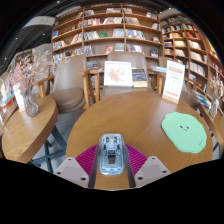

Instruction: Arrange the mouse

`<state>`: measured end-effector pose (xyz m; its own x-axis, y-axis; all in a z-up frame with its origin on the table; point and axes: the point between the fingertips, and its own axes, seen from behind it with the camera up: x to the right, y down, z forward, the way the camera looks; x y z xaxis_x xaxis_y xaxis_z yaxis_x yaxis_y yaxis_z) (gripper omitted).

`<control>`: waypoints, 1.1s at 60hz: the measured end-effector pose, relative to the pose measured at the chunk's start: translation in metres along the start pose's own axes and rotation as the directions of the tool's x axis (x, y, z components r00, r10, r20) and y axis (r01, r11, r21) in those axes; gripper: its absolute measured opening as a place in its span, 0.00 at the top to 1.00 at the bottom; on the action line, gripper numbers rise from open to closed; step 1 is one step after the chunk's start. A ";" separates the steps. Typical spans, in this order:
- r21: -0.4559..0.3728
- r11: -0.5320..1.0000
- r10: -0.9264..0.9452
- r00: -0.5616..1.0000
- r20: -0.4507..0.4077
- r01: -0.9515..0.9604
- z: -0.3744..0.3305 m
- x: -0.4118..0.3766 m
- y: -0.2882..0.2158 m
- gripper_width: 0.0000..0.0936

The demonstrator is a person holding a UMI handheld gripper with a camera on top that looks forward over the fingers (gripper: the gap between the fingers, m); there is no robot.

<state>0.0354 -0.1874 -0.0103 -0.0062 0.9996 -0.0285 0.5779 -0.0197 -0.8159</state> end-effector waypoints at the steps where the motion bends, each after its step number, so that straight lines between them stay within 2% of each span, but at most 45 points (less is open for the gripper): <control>1: -0.004 1.000 0.006 1.000 0.004 -0.006 0.000 0.001 0.000 0.52; 7: -0.041 0.999 -0.009 1.000 0.004 0.009 -0.008 0.009 -0.003 0.55; 19: 0.087 0.996 -0.024 0.999 0.028 0.021 -0.047 0.069 -0.095 0.55; 28: 0.147 0.989 -0.023 0.997 -0.076 0.034 -0.039 0.172 -0.139 0.55; 34: 0.102 0.995 0.002 0.992 -0.128 0.012 -0.015 0.234 -0.125 0.55; 42: 0.027 0.998 0.058 0.994 -0.090 -0.056 0.018 0.274 -0.077 0.55; 49: -0.002 0.997 0.072 0.992 -0.108 -0.072 0.035 0.296 -0.046 0.55; 57: 0.018 0.998 0.059 0.993 -0.106 -0.058 0.037 0.302 -0.038 0.45; 63: 0.019 0.997 0.080 0.985 -0.152 -0.078 0.021 0.311 -0.041 0.14; 66: 0.035 0.996 0.086 0.983 -0.161 -0.082 0.004 0.311 -0.047 0.07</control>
<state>0.0031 0.1244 0.0167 0.1753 0.9845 -0.0054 0.5475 -0.1021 -0.8305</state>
